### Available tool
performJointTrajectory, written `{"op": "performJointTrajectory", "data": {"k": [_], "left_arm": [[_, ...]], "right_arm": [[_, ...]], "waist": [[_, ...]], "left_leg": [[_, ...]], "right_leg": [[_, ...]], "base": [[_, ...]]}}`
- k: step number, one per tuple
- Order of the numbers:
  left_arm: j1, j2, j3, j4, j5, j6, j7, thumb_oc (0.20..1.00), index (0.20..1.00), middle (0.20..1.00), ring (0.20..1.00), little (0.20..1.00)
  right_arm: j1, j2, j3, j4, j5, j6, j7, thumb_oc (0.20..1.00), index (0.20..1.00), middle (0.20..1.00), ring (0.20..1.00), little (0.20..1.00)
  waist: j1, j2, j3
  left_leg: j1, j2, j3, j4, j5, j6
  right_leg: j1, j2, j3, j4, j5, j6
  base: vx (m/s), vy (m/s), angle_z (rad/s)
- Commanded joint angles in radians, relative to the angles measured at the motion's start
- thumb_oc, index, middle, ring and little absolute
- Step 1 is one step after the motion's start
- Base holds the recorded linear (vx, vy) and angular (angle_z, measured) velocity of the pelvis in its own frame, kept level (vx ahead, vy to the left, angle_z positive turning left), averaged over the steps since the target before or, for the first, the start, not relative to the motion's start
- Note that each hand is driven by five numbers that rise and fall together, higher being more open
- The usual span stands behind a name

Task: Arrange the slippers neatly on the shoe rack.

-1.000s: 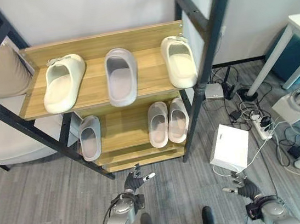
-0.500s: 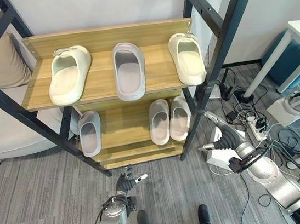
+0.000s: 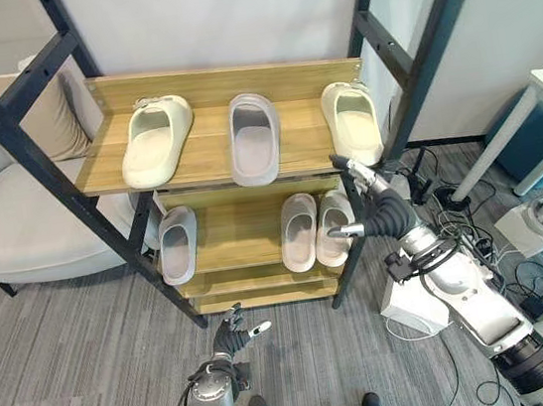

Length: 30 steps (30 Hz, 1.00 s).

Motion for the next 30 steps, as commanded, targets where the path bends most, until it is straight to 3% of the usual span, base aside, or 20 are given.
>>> {"op": "performJointTrajectory", "data": {"k": [1,2,3,5,7,10,15,19,25,30], "left_arm": [[-0.070,0.017,0.025,-0.030,-0.005,-0.041,0.001,1.000,1.000,1.000,1.000,1.000],[-0.070,0.017,0.025,-0.030,-0.005,-0.041,0.001,1.000,1.000,1.000,1.000,1.000],[-0.062,0.021,0.043,-0.016,-0.002,-0.041,0.000,1.000,1.000,1.000,1.000,1.000],[-0.068,0.022,0.060,-0.001,-0.002,-0.040,0.012,1.000,1.000,1.000,1.000,1.000],[-0.068,0.024,0.063,0.001,0.016,-0.036,0.014,1.000,1.000,1.000,1.000,1.000],[-0.069,0.002,0.052,0.000,0.025,-0.036,0.012,1.000,1.000,1.000,1.000,1.000],[-0.066,-0.002,0.030,-0.013,0.031,-0.026,0.008,1.000,1.000,1.000,1.000,1.000],[-0.072,-0.001,0.023,-0.017,0.036,-0.025,0.016,1.000,1.000,1.000,1.000,1.000],[-0.091,0.004,0.019,-0.015,0.039,-0.022,0.037,1.000,1.000,1.000,1.000,1.000],[-0.078,0.017,0.027,-0.035,0.031,-0.014,0.046,1.000,1.000,1.000,1.000,1.000]], "right_arm": [[-0.029,-0.024,-0.057,-0.068,0.001,-0.032,-0.020,1.000,1.000,1.000,1.000,1.000],[-0.028,-0.024,-0.057,-0.068,0.001,-0.032,-0.020,1.000,1.000,1.000,1.000,1.000],[-0.012,-0.011,-0.066,-0.056,0.013,-0.036,-0.017,1.000,1.000,1.000,1.000,1.000],[-0.014,-0.008,-0.063,-0.044,0.030,-0.041,-0.020,1.000,1.000,1.000,1.000,1.000],[0.034,-0.004,-0.060,-0.054,0.043,-0.041,-0.007,1.000,1.000,1.000,1.000,1.000],[0.065,-0.019,-0.083,-0.077,0.040,-0.046,0.002,1.000,1.000,1.000,1.000,1.000],[0.043,-0.020,-0.075,-0.071,0.023,-0.036,-0.011,1.000,1.000,1.000,1.000,1.000],[-0.032,-0.035,-0.063,-0.107,-0.086,-0.032,-0.053,1.000,1.000,1.000,1.000,1.000],[-0.111,-0.006,-0.026,-0.195,-0.066,-0.041,-0.062,1.000,1.000,1.000,1.000,1.000],[-0.260,0.008,-0.059,-0.178,-0.143,-0.005,-0.162,1.000,1.000,1.000,1.000,1.000]], "waist": [[-0.010,0.052,0.087],[-0.009,0.052,0.087],[-0.019,0.054,0.092],[-0.033,0.043,0.100],[-0.054,0.041,0.097],[-0.050,0.049,0.065],[-0.053,0.059,0.062],[-0.045,0.053,0.068],[-0.035,0.041,0.068],[-0.017,0.032,0.058]], "left_leg": [[0.071,-0.011,-0.053,0.023,-0.082,0.035],[0.072,-0.009,-0.053,0.023,-0.084,0.034],[0.104,-0.006,-0.047,0.011,-0.089,0.031],[0.133,-0.012,-0.048,0.001,-0.103,0.026],[0.148,-0.008,-0.075,0.007,-0.113,0.020],[0.162,0.005,-0.087,0.002,-0.106,0.005],[0.168,0.001,-0.097,0.001,-0.113,0.004],[0.165,0.000,-0.102,0.001,-0.121,0.008],[0.165,0.000,-0.099,0.001,-0.128,0.008],[0.175,0.001,-0.093,0.001,-0.138,0.009]], "right_leg": [[-0.042,-0.022,0.132,0.272,0.083,0.045],[-0.044,-0.021,0.133,0.276,0.080,0.044],[-0.098,0.035,0.096,0.184,0.025,0.025],[-0.147,0.088,0.057,0.079,0.019,0.020],[-0.088,0.117,0.114,0.033,-0.004,0.012],[-0.007,0.121,0.087,-0.029,-0.013,-0.003],[0.020,0.110,0.069,-0.035,-0.022,-0.004],[0.023,0.104,0.073,-0.038,-0.025,-0.002],[0.028,0.102,0.078,-0.046,-0.024,0.002],[0.037,0.101,0.083,-0.053,-0.025,0.004]], "base": [[0.00,0.248,0.09],[0.14,0.132,0.05],[0.17,0.018,-0.11],[0.19,-0.030,-0.30],[0.19,-0.087,0.42],[0.14,-0.087,0.76],[0.05,-0.014,0.08],[0.05,0.028,-0.02],[0.01,0.009,0.00],[0.04,0.024,-0.02]]}}
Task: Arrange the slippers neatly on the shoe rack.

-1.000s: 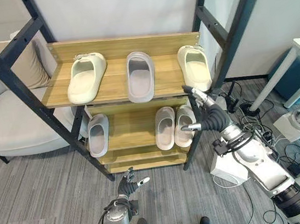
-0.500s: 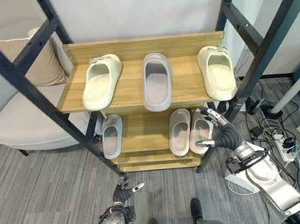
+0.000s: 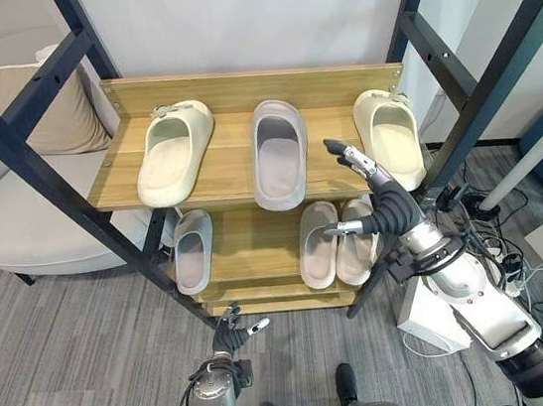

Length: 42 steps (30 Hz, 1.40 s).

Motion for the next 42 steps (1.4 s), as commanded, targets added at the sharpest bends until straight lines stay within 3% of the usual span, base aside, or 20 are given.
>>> {"op": "performJointTrajectory", "data": {"k": [1,9,13,25,26,27,33,35,37,38,42], "left_arm": [[-0.063,0.034,-0.007,-0.019,0.026,-0.024,0.010,1.000,1.000,1.000,1.000,1.000],[-0.052,0.042,-0.030,-0.018,0.003,-0.025,-0.001,1.000,1.000,1.000,1.000,1.000],[-0.072,0.057,-0.058,-0.009,-0.023,-0.039,0.005,1.000,1.000,1.000,1.000,1.000],[-0.142,0.069,-0.117,0.019,-0.065,-0.060,0.028,1.000,1.000,1.000,1.000,1.000],[-0.143,0.069,-0.116,0.019,-0.065,-0.060,0.028,1.000,1.000,1.000,1.000,1.000],[-0.152,0.067,-0.121,0.025,-0.069,-0.059,0.033,1.000,1.000,1.000,1.000,1.000],[-0.167,0.064,-0.112,0.035,-0.073,-0.044,0.054,1.000,1.000,1.000,1.000,1.000],[-0.160,0.055,-0.082,0.028,-0.057,-0.019,0.066,1.000,1.000,1.000,1.000,1.000],[-0.157,0.053,-0.075,0.025,-0.053,-0.014,0.069,1.000,1.000,1.000,1.000,1.000],[-0.152,0.048,-0.048,0.017,-0.031,-0.007,0.079,1.000,1.000,1.000,1.000,1.000],[-0.137,0.039,-0.030,-0.008,0.002,-0.007,0.093,1.000,1.000,1.000,1.000,1.000]], "right_arm": [[-0.107,0.012,-0.082,0.001,-0.070,-0.013,-0.102,1.000,1.000,1.000,1.000,1.000],[-0.358,-0.014,-0.055,0.255,-0.188,0.067,-0.218,1.000,1.000,1.000,1.000,1.000],[-0.535,-0.018,-0.009,0.538,-0.174,0.117,-0.273,1.000,1.000,1.000,1.000,1.000],[-0.798,0.005,0.089,0.996,-0.103,0.172,-0.304,1.000,1.000,1.000,1.000,1.000],[-0.800,0.005,0.090,0.999,-0.102,0.171,-0.305,0.680,0.680,0.680,0.680,0.680],[-0.839,0.022,0.102,1.074,-0.065,0.175,-0.302,0.200,0.200,0.200,0.200,0.200],[-0.846,0.070,0.108,1.058,0.017,0.189,-0.280,0.200,0.200,0.200,0.200,0.200],[-0.727,0.063,0.064,0.771,0.049,0.179,-0.292,0.200,0.200,0.200,0.200,0.200],[-0.679,0.060,0.043,0.682,0.042,0.172,-0.300,0.200,0.200,0.200,0.200,0.200],[-0.569,0.051,-0.030,0.480,0.007,0.140,-0.331,0.200,0.200,0.200,0.200,0.200],[-0.397,0.080,-0.148,0.190,-0.061,0.064,-0.363,0.200,0.200,0.200,0.200,0.200]], "waist": [[0.043,-0.007,-0.002],[0.090,-0.023,0.015],[0.131,-0.031,0.047],[0.161,-0.023,0.088],[0.160,-0.023,0.088],[0.159,-0.021,0.087],[0.140,-0.025,0.085],[0.112,-0.026,0.082],[0.108,-0.025,0.081],[0.092,-0.021,0.082],[0.078,-0.011,0.081]], "left_leg": [[0.058,-0.009,-0.008,0.004,-0.083,0.013],[0.039,-0.007,-0.025,0.004,-0.079,0.014],[-0.011,-0.007,-0.051,0.005,-0.062,0.012],[-0.083,-0.012,-0.088,0.012,-0.036,0.000],[-0.083,-0.012,-0.089,0.013,-0.036,0.000],[-0.085,-0.014,-0.091,0.012,-0.036,0.000],[-0.079,-0.014,-0.082,0.011,-0.039,0.000],[-0.067,-0.012,-0.063,0.009,-0.045,0.002],[-0.065,-0.011,-0.060,0.009,-0.046,0.002],[-0.060,-0.009,-0.053,0.009,-0.050,0.003],[-0.050,-0.008,-0.043,0.007,-0.054,0.004]], "right_leg": [[0.072,-0.074,0.015,0.003,-0.064,0.098],[0.065,-0.074,0.003,0.002,-0.063,0.095],[0.037,-0.075,-0.017,0.001,-0.059,0.094],[-0.005,-0.082,-0.047,0.001,-0.046,0.096],[-0.006,-0.082,-0.048,0.001,-0.046,0.096],[-0.006,-0.085,-0.048,0.001,-0.044,0.096],[-0.007,-0.085,-0.039,0.001,-0.045,0.094],[-0.007,-0.081,-0.026,0.001,-0.046,0.092],[-0.007,-0.081,-0.024,0.001,-0.047,0.092],[-0.007,-0.080,-0.022,0.001,-0.052,0.092],[-0.004,-0.078,-0.014,0.001,-0.059,0.093]], "base": [[0.00,0.000,0.00],[0.00,-0.005,0.04],[-0.05,-0.017,0.23],[-0.02,0.004,0.09],[0.00,0.000,0.00],[0.00,0.011,0.04],[0.00,0.005,0.02],[0.01,0.008,-0.03],[0.02,-0.001,-0.09],[0.02,-0.010,-0.09],[0.00,-0.004,-0.07]]}}
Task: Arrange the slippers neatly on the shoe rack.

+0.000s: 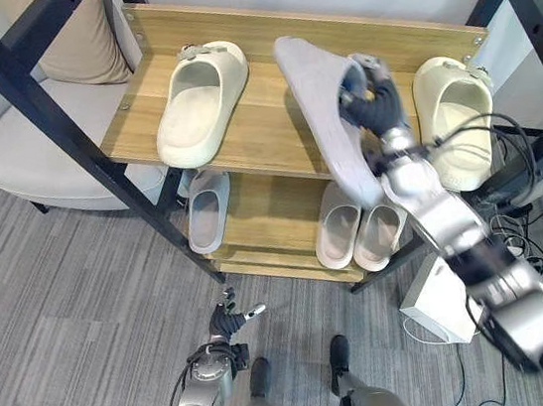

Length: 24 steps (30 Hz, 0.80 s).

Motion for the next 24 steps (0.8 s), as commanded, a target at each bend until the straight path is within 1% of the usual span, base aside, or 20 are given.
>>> {"op": "performJointTrajectory", "data": {"k": [1,2,3,4,5,6,7,10,11,13,15,16,17,18,19,20,21,22,23,24], "left_arm": [[-0.057,0.012,-0.013,0.005,0.054,-0.031,0.019,1.000,1.000,1.000,1.000,1.000],[-0.055,0.013,-0.014,0.006,0.055,-0.031,0.019,1.000,1.000,1.000,1.000,1.000],[-0.046,0.006,-0.015,0.002,0.051,-0.034,0.017,1.000,1.000,1.000,1.000,1.000],[-0.043,0.007,-0.015,0.001,0.051,-0.034,0.017,1.000,1.000,1.000,1.000,1.000],[-0.032,0.001,-0.013,0.010,0.039,-0.029,0.009,1.000,1.000,1.000,1.000,1.000],[-0.018,-0.004,-0.012,0.009,0.029,-0.021,-0.004,1.000,1.000,1.000,1.000,1.000],[-0.014,-0.005,-0.014,0.011,0.026,-0.017,-0.010,1.000,1.000,1.000,1.000,1.000],[-0.008,-0.007,-0.019,0.013,0.023,-0.015,-0.026,1.000,1.000,1.000,1.000,1.000],[-0.010,-0.009,-0.021,0.013,0.024,-0.017,-0.029,1.000,1.000,1.000,1.000,1.000],[-0.007,-0.010,-0.023,0.011,0.022,-0.021,-0.038,1.000,1.000,1.000,1.000,1.000],[-0.010,-0.010,-0.023,0.019,0.026,-0.025,-0.043,1.000,1.000,1.000,1.000,1.000],[-0.014,-0.010,-0.026,0.022,0.031,-0.028,-0.047,1.000,1.000,1.000,1.000,1.000],[-0.013,-0.009,-0.025,0.024,0.033,-0.029,-0.047,1.000,1.000,1.000,1.000,1.000],[-0.015,-0.009,-0.025,0.026,0.035,-0.033,-0.046,1.000,1.000,1.000,1.000,1.000],[-0.019,-0.008,-0.024,0.033,0.035,-0.040,-0.038,1.000,1.000,1.000,1.000,1.000],[-0.025,-0.005,-0.022,0.040,0.037,-0.046,-0.028,1.000,1.000,1.000,1.000,1.000],[-0.034,-0.002,-0.024,0.049,0.037,-0.052,-0.014,1.000,1.000,1.000,1.000,1.000],[-0.036,-0.002,-0.025,0.052,0.034,-0.059,-0.001,1.000,1.000,1.000,1.000,1.000],[-0.042,0.001,-0.038,0.045,0.028,-0.074,0.024,1.000,1.000,1.000,1.000,1.000],[-0.047,0.005,-0.049,0.039,0.026,-0.083,0.030,1.000,1.000,1.000,1.000,1.000]], "right_arm": [[-0.101,0.015,-0.114,-0.068,-0.048,-0.181,-0.051,0.200,0.200,0.200,0.200,0.200],[-0.094,0.016,-0.116,-0.074,-0.047,-0.179,-0.048,0.200,0.200,0.200,0.200,0.200],[-0.045,0.078,-0.103,-0.125,0.140,-0.277,-0.007,0.200,0.200,0.200,0.200,0.200],[-0.042,0.078,-0.103,-0.125,0.143,-0.278,-0.004,0.200,0.200,0.200,0.200,0.200],[-0.010,0.124,-0.055,-0.167,0.377,-0.350,0.099,0.200,0.200,0.200,0.200,0.200],[0.011,0.147,0.026,-0.196,0.597,-0.377,0.214,0.200,0.200,0.200,0.200,0.200],[0.016,0.152,0.068,-0.203,0.671,-0.368,0.252,0.200,0.200,0.200,0.200,0.200],[0.000,0.153,0.181,-0.208,0.826,-0.330,0.369,0.200,0.200,0.200,0.200,0.200],[-0.018,0.152,0.226,-0.204,0.859,-0.317,0.409,0.200,0.200,0.200,0.200,0.200],[-0.023,0.177,0.292,-0.184,0.940,-0.289,0.468,0.200,0.200,0.200,0.200,0.200],[-0.027,0.188,0.361,-0.165,0.973,-0.253,0.511,0.200,0.200,0.200,0.200,0.200],[-0.034,0.187,0.409,-0.149,0.971,-0.221,0.541,0.200,0.200,0.200,0.200,0.200],[-0.038,0.173,0.414,-0.150,0.953,-0.216,0.546,0.200,0.200,0.200,0.200,0.200],[-0.031,0.178,0.437,-0.128,0.951,-0.196,0.557,0.200,0.200,0.200,0.200,0.200],[-0.010,0.173,0.487,-0.040,0.865,-0.162,0.561,0.200,0.200,0.200,0.200,0.200],[0.000,0.163,0.499,0.031,0.734,-0.144,0.545,0.200,0.200,0.200,0.200,0.200],[-0.010,0.149,0.489,0.153,0.462,-0.131,0.476,0.200,0.200,0.200,0.200,0.200],[-0.006,0.157,0.478,0.212,0.374,-0.140,0.435,0.200,0.200,0.200,0.200,0.200],[-0.048,0.154,0.432,0.375,0.025,-0.126,0.295,0.200,0.200,0.200,0.200,0.200],[-0.069,0.163,0.424,0.433,-0.034,-0.123,0.255,0.200,0.200,0.200,0.200,0.200]], "waist": [[0.003,0.005,0.017],[0.004,0.004,0.016],[-0.002,0.009,0.016],[-0.002,0.009,0.014],[-0.006,0.011,0.011],[-0.006,0.013,0.006],[-0.005,0.013,0.003],[0.005,0.015,-0.007],[0.010,0.016,-0.011],[0.019,0.019,-0.016],[0.026,0.021,-0.022],[0.032,0.022,-0.024],[0.033,0.023,-0.025],[0.036,0.023,-0.024],[0.044,0.024,-0.016],[0.046,0.024,-0.005],[0.050,0.027,0.006],[0.052,0.028,0.013],[0.065,0.037,0.031],[0.069,0.039,0.037]], "left_leg": [[0.086,-0.011,0.027,-0.002,-0.085,0.026],[0.087,-0.011,0.027,-0.002,-0.086,0.026],[0.092,-0.010,0.031,-0.003,-0.084,0.025],[0.093,-0.010,0.031,-0.004,-0.084,0.025],[0.098,-0.010,0.038,-0.004,-0.082,0.022],[0.103,-0.009,0.041,-0.004,-0.081,0.019],[0.106,-0.009,0.042,-0.004,-0.080,0.017],[0.113,-0.007,0.042,-0.004,-0.078,0.014],[0.114,-0.007,0.039,-0.004,-0.076,0.013],[0.114,-0.007,0.032,-0.004,-0.075,0.011],[0.116,-0.008,0.024,-0.004,-0.073,0.010],[0.115,-0.009,0.019,-0.004,-0.071,0.009],[0.117,-0.009,0.016,-0.004,-0.072,0.008],[0.116,-0.009,0.012,-0.004,-0.071,0.009],[0.111,-0.009,0.005,-0.004,-0.068,0.007],[0.103,-0.007,0.001,-0.004,-0.064,0.005],[0.090,-0.007,-0.006,-0.004,-0.059,0.004],[0.083,-0.006,-0.009,-0.004,-0.057,0.003],[0.063,-0.005,-0.022,-0.004,-0.050,0.002],[0.058,-0.006,-0.028,-0.004,-0.048,0.002]], "right_leg": [[0.097,-0.078,0.040,-0.004,-0.090,0.132],[0.098,-0.078,0.040,-0.004,-0.090,0.132],[0.100,-0.079,0.043,-0.005,-0.090,0.132],[0.100,-0.079,0.043,-0.005,-0.090,0.132],[0.104,-0.079,0.045,-0.005,-0.091,0.131],[0.109,-0.079,0.045,-0.005,-0.092,0.129],[0.111,-0.078,0.045,-0.005,-0.091,0.128],[0.122,-0.079,0.040,-0.005,-0.091,0.124],[0.126,-0.080,0.037,-0.005,-0.092,0.123],[0.134,-0.081,0.029,-0.005,-0.094,0.121],[0.142,-0.083,0.021,-0.005,-0.095,0.119],[0.146,-0.085,0.018,-0.005,-0.095,0.118],[0.149,-0.086,0.016,-0.004,-0.097,0.117],[0.151,-0.087,0.012,-0.002,-0.099,0.117],[0.147,-0.089,0.006,0.003,-0.099,0.116],[0.143,-0.089,0.000,0.001,-0.098,0.116],[0.136,-0.089,-0.009,-0.001,-0.096,0.116],[0.134,-0.089,-0.014,-0.003,-0.096,0.117],[0.123,-0.089,-0.027,-0.004,-0.097,0.119],[0.120,-0.088,-0.030,-0.003,-0.097,0.120]], "base": [[-0.01,-0.013,-0.26],[-0.02,-0.008,-0.19],[0.00,0.000,0.00],[-0.03,-0.009,-0.10],[-0.03,-0.031,-0.19],[-0.04,-0.041,-0.18],[-0.03,-0.047,-0.16],[-0.02,-0.034,0.02],[-0.03,-0.034,0.10],[-0.02,-0.030,0.06],[-0.01,-0.021,0.14],[-0.02,-0.017,0.24],[-0.02,-0.014,0.23],[-0.06,-0.022,0.17],[-0.10,-0.026,0.11],[-0.12,-0.027,0.11],[-0.09,-0.021,0.23],[-0.10,-0.015,0.22],[-0.08,-0.007,0.23],[-0.06,0.000,0.19]]}}
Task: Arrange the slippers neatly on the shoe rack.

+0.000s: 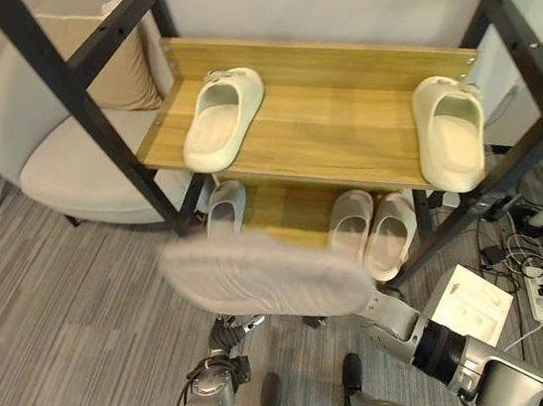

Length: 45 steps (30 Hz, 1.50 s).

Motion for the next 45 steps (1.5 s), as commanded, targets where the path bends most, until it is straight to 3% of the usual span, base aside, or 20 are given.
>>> {"op": "performJointTrajectory", "data": {"k": [1,2,5,10,13,25,32,36,37,40,45], "left_arm": [[-0.099,0.020,-0.054,-0.003,0.019,-0.076,0.045,1.000,1.000,1.000,1.000,1.000],[-0.110,0.021,-0.085,-0.018,0.013,-0.097,0.050,1.000,1.000,1.000,1.000,1.000],[-0.135,0.024,-0.112,-0.024,0.005,-0.106,0.049,1.000,1.000,1.000,1.000,1.000],[-0.213,0.044,-0.170,-0.052,-0.029,-0.124,0.048,1.000,1.000,1.000,1.000,1.000],[-0.258,0.058,-0.203,-0.101,-0.042,-0.134,0.054,1.000,1.000,1.000,1.000,1.000],[-0.367,0.073,-0.234,-0.263,-0.075,-0.156,0.091,1.000,1.000,1.000,1.000,1.000],[-0.368,0.091,-0.275,-0.313,-0.063,-0.158,0.068,1.000,1.000,1.000,1.000,1.000],[-0.386,0.076,-0.290,-0.304,-0.066,-0.159,0.066,1.000,1.000,1.000,1.000,1.000],[-0.391,0.073,-0.294,-0.306,-0.070,-0.158,0.065,1.000,1.000,1.000,1.000,1.000],[-0.398,0.061,-0.295,-0.287,-0.072,-0.152,0.063,1.000,1.000,1.000,1.000,1.000],[-0.401,0.062,-0.290,-0.270,-0.067,-0.142,0.073,1.000,1.000,1.000,1.000,1.000]], "right_arm": [[-0.153,0.046,-0.122,-0.168,-0.426,-0.060,-0.195,0.200,0.200,0.200,0.200,0.200],[-0.225,0.047,-0.147,-0.034,-0.569,-0.044,-0.283,0.200,0.200,0.200,0.200,0.200],[-0.303,0.048,-0.187,0.061,-0.585,-0.028,-0.335,0.200,0.200,0.200,0.200,0.200],[-0.531,-0.039,-0.269,0.216,-0.679,0.025,-0.479,0.200,0.200,0.200,0.200,0.200],[-0.684,-0.112,-0.272,0.319,-0.740,0.075,-0.555,0.200,0.200,0.200,0.200,0.200],[-0.905,-0.172,-0.177,0.708,-0.742,0.134,-0.585,0.200,0.200,0.200,0.200,0.200],[-1.004,-0.319,-0.070,0.872,-0.814,0.166,-0.595,0.200,0.200,0.200,0.200,0.200],[-1.032,-0.328,-0.054,0.887,-0.822,0.178,-0.595,0.200,0.200,0.200,0.200,0.200],[-1.029,-0.326,-0.059,0.897,-0.802,0.171,-0.572,1.000,1.000,1.000,1.000,1.000],[-1.036,-0.288,-0.105,0.914,-0.686,0.142,-0.528,1.000,1.000,1.000,1.000,1.000],[-1.017,-0.240,-0.167,0.894,-0.572,0.115,-0.552,1.000,1.000,1.000,1.000,1.000]], "waist": [[0.007,0.000,0.073],[0.024,0.009,0.089],[0.033,0.015,0.114],[0.049,0.033,0.198],[0.050,0.044,0.231],[0.068,0.069,0.278],[0.115,0.100,0.285],[0.120,0.107,0.292],[0.124,0.110,0.292],[0.124,0.111,0.296],[0.110,0.101,0.301]], "left_leg": [[0.071,-0.005,0.007,-0.004,-0.073,0.006],[0.055,-0.006,-0.008,-0.001,-0.067,0.009],[0.025,-0.013,-0.023,0.020,-0.066,0.011],[-0.154,-0.055,-0.052,0.184,-0.094,0.019],[-0.309,-0.085,-0.055,0.305,-0.129,0.026],[-0.575,-0.117,-0.080,0.540,-0.191,0.036],[-0.624,-0.131,-0.117,0.515,-0.168,0.034],[-0.624,-0.137,-0.124,0.512,-0.166,0.034],[-0.622,-0.138,-0.124,0.508,-0.164,0.034],[-0.608,-0.137,-0.124,0.497,-0.161,0.033],[-0.580,-0.129,-0.116,0.482,-0.161,0.032]], "right_leg": [[0.109,-0.080,0.001,-0.003,-0.083,0.100],[0.100,-0.082,-0.005,0.002,-0.084,0.102],[0.084,-0.088,-0.011,0.012,-0.083,0.102],[-0.040,-0.118,-0.014,0.105,-0.083,0.098],[-0.181,-0.125,0.013,0.217,-0.108,0.092],[-0.432,-0.128,0.020,0.435,-0.180,0.076],[-0.481,-0.148,-0.011,0.449,-0.197,0.080],[-0.484,-0.152,-0.011,0.460,-0.201,0.079],[-0.484,-0.155,-0.013,0.462,-0.203,0.079],[-0.470,-0.156,-0.013,0.454,-0.202,0.078],[-0.443,-0.154,-0.008,0.433,-0.196,0.077]], "base": [[-0.06,0.005,0.26],[-0.09,0.006,0.22],[-0.11,0.008,0.12],[-0.19,0.025,0.25],[-0.17,0.091,0.21],[-0.05,0.028,0.10],[0.03,-0.013,0.26],[0.02,-0.014,0.14],[0.01,-0.018,0.13],[0.01,-0.011,0.06],[0.02,-0.003,-0.04]]}}
